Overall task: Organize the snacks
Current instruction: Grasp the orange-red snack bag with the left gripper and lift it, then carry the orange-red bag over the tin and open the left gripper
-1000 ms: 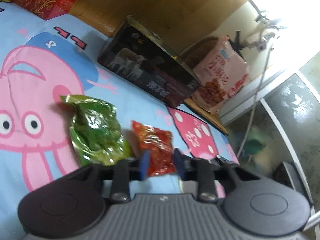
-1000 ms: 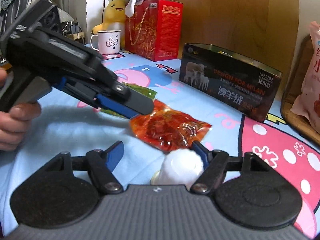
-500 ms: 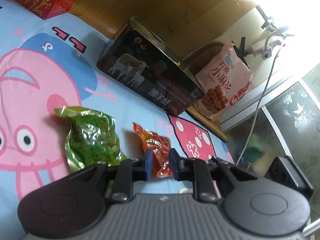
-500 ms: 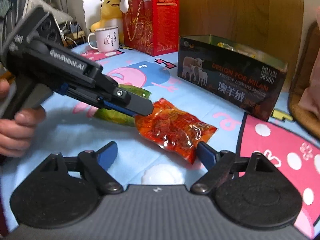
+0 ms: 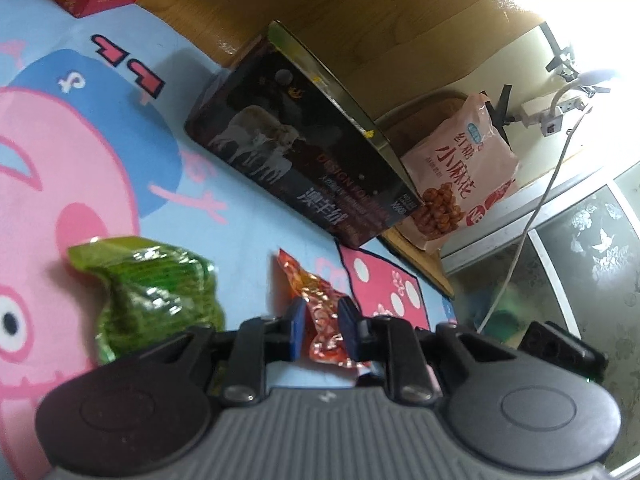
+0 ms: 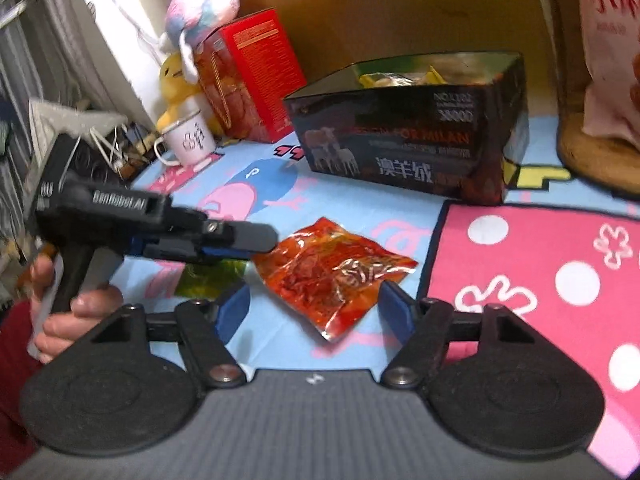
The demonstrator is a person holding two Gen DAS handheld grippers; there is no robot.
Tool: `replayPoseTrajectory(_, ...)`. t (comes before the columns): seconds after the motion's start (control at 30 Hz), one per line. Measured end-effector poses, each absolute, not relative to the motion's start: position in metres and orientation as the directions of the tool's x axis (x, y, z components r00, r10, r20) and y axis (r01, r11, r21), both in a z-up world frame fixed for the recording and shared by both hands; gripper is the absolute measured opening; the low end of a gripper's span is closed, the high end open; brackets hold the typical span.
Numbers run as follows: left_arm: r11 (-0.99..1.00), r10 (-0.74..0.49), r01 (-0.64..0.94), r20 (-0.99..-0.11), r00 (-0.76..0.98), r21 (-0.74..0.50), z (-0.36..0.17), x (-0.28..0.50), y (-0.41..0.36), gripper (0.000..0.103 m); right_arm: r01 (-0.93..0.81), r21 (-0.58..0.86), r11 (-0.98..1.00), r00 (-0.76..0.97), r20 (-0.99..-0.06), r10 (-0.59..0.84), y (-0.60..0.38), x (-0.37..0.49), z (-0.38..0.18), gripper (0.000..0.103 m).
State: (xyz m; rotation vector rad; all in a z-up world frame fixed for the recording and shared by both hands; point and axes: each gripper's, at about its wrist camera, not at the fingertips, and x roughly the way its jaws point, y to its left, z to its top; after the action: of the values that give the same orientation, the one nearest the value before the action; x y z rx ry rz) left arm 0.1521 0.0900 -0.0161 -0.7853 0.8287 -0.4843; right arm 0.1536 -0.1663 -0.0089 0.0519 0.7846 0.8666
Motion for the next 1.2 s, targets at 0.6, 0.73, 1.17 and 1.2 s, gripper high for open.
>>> replayPoseTrajectory(0.6,0.625,-0.693,0.214,-0.408,0.594,-0.751,0.018,0.156,0.066,0.018,-0.674,-0.251,0.695,0.712,-0.473,0.519,-0.135,0.126,-0.001,0.01)
replayPoseTrajectory(0.73,0.633,-0.681,0.204,-0.412,0.605,-0.747,0.018,0.156,0.07,0.018,-0.657,-0.261,0.708,0.731,-0.45,0.513,-0.137,0.131,0.001,0.009)
replayPoseTrajectory(1.17,0.62,-0.693,0.253,-0.367,0.621,-0.742,0.035,0.151,0.07,0.018,-0.618,-0.327,0.715,0.783,-0.339,0.522,-0.132,0.104,0.015,0.007)
replayPoseTrajectory(1.2,0.622,-0.692,0.261,-0.363,0.624,-0.738,0.038,0.15,0.07,0.018,-0.614,-0.33,0.717,0.787,-0.329,0.523,-0.132,0.103,0.017,0.007)
